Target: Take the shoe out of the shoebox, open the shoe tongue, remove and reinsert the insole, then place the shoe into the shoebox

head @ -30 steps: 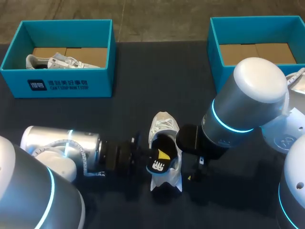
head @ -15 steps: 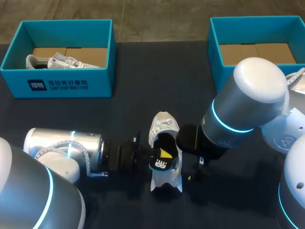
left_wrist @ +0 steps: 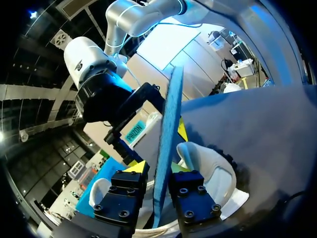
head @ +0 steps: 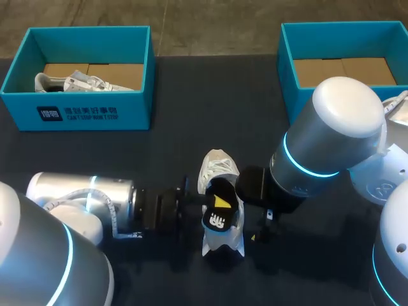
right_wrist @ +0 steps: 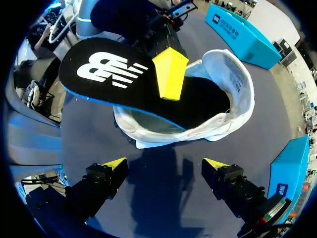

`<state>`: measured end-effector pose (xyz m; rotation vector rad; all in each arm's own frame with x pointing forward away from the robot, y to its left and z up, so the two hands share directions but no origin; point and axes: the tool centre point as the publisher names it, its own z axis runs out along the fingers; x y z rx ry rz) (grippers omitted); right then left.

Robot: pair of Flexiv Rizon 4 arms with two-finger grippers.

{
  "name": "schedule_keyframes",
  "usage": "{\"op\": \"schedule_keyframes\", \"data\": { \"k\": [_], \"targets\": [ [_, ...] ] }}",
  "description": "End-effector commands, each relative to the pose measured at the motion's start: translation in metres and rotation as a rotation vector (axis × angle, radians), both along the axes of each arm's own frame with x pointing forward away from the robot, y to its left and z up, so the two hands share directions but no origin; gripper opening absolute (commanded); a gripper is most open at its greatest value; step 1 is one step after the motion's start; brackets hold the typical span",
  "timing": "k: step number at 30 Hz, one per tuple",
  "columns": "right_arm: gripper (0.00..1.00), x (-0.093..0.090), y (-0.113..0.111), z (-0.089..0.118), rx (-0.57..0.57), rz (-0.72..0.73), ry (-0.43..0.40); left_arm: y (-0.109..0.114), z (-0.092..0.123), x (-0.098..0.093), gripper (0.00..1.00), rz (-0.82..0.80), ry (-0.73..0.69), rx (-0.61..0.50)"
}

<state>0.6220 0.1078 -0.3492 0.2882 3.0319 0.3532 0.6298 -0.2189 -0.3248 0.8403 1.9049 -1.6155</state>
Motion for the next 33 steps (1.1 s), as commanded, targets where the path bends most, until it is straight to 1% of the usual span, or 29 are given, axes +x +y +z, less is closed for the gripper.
{"op": "schedule_keyframes", "data": {
  "k": [1, 4, 7, 9, 10, 19, 33],
  "targets": [
    [1.00, -0.001, -0.002, -0.001, 0.003, 0.002, -0.001, 0.005, 0.007, -0.011, 0.28, 0.028, 0.004, 0.023],
    [1.00, -0.001, -0.002, -0.001, 0.003, 0.002, -0.001, 0.006, 0.009, -0.014, 0.25, 0.045, 0.005, 0.036],
    [1.00, -0.001, -0.002, -0.001, 0.003, 0.002, -0.001, 0.007, 0.009, -0.015, 0.19, 0.054, 0.011, 0.041],
    [1.00, -0.001, -0.002, -0.001, 0.003, 0.002, -0.001, 0.006, 0.007, -0.015, 0.08, 0.061, 0.012, 0.047],
    [1.00, -0.001, -0.002, -0.001, 0.003, 0.002, -0.001, 0.005, 0.007, -0.015, 0.00, 0.064, 0.013, 0.044],
    [1.00, -0.001, -0.002, -0.001, 0.003, 0.002, -0.001, 0.000, -0.004, -0.013, 0.00, 0.069, -0.012, 0.035],
    [1.00, -0.001, -0.002, -0.001, 0.003, 0.002, -0.001, -0.003, -0.015, 0.010, 0.00, 0.104, -0.045, 0.045]
  ]
}}
